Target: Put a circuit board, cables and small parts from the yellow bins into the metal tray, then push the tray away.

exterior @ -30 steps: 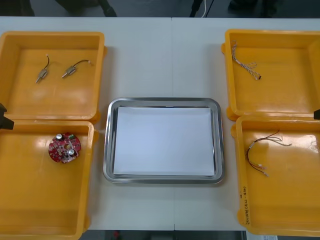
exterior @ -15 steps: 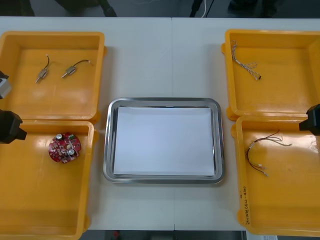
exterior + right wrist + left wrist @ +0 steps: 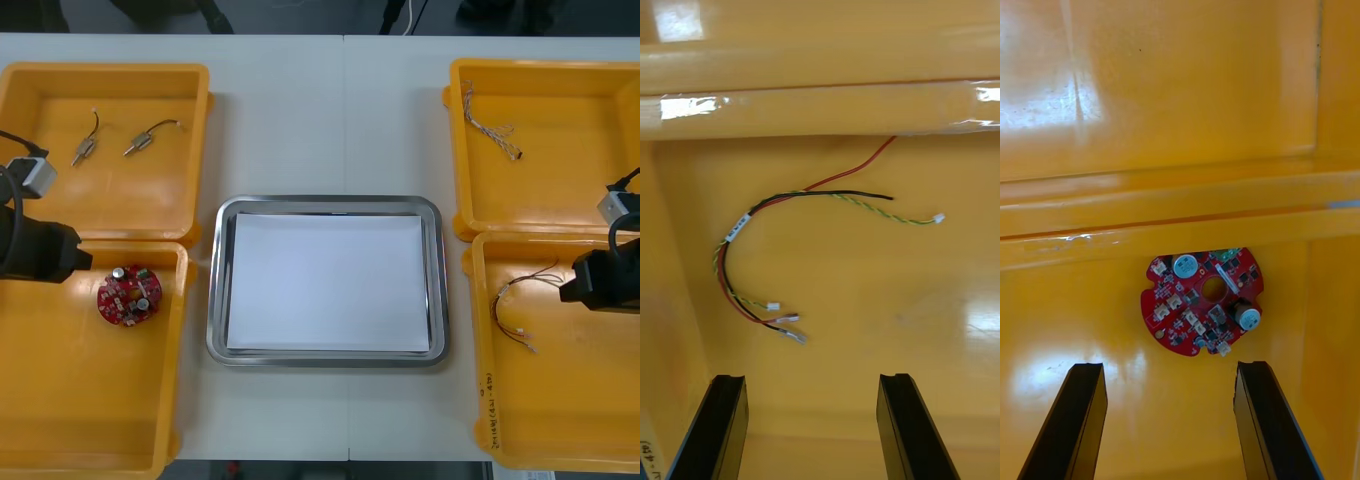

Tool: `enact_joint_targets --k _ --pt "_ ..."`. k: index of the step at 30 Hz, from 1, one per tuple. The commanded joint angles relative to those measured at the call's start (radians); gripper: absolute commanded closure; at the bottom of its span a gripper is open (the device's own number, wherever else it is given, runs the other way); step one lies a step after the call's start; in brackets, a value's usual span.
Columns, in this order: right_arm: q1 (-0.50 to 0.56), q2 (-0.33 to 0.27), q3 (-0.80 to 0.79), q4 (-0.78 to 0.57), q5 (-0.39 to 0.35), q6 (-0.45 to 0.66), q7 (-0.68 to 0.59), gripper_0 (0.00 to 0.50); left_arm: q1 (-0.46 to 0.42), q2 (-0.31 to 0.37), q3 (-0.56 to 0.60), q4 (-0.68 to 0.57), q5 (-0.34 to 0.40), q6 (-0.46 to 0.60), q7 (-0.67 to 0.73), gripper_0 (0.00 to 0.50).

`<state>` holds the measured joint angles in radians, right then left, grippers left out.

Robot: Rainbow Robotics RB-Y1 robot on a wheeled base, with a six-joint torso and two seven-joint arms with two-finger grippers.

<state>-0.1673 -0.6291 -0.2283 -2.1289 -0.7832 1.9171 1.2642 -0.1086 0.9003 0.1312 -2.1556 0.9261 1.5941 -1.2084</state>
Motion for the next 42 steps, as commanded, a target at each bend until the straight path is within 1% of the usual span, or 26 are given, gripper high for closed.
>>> enact_joint_targets --k 1,5,10,16,18,21,23,31,33,39,42 --pt "0.015 0.032 0.037 -0.032 0.004 0.003 0.0 0.0 0.064 0.049 -0.03 -0.03 -0.01 -0.082 -0.14 0.0" --pt "0.031 0.032 0.067 -0.032 0.021 -0.026 -0.009 0.0 0.093 0.049 -0.038 -0.038 -0.013 -0.134 -0.154 0.0" --pt "0.066 0.032 0.092 -0.032 0.036 -0.082 -0.012 0.0 0.132 0.048 -0.071 -0.046 -0.049 -0.223 -0.163 0.0" --pt "0.124 0.029 0.112 -0.032 0.062 -0.181 -0.006 0.0 0.141 0.048 -0.139 -0.049 -0.119 -0.281 -0.163 0.0" --pt "0.14 0.026 0.124 -0.032 0.071 -0.204 -0.005 0.0 0.141 0.048 -0.171 -0.052 -0.155 -0.296 -0.157 0.0" --pt "0.149 0.02 0.152 -0.029 0.09 -0.217 -0.006 0.0 0.141 0.048 -0.208 -0.064 -0.208 -0.302 -0.145 0.0" --pt "0.152 0.016 0.17 -0.023 0.101 -0.224 -0.006 0.0 0.141 0.048 -0.225 -0.075 -0.228 -0.301 -0.134 0.0" --pt "0.155 0.014 0.216 0.041 0.125 -0.313 0.003 0.0 0.152 0.037 -0.269 -0.115 -0.288 -0.304 -0.096 0.0" --pt "0.157 0.014 0.222 0.05 0.13 -0.323 0.004 0.0 0.152 0.035 -0.278 -0.115 -0.296 -0.312 -0.088 0.0" --pt "0.181 0.005 0.225 0.052 0.153 -0.332 0.015 0.0 0.152 0.032 -0.326 -0.113 -0.359 -0.348 -0.059 0.0" --pt "0.199 0.005 0.231 0.053 0.168 -0.349 0.021 0.0 0.152 0.032 -0.338 -0.11 -0.362 -0.37 -0.046 0.0"
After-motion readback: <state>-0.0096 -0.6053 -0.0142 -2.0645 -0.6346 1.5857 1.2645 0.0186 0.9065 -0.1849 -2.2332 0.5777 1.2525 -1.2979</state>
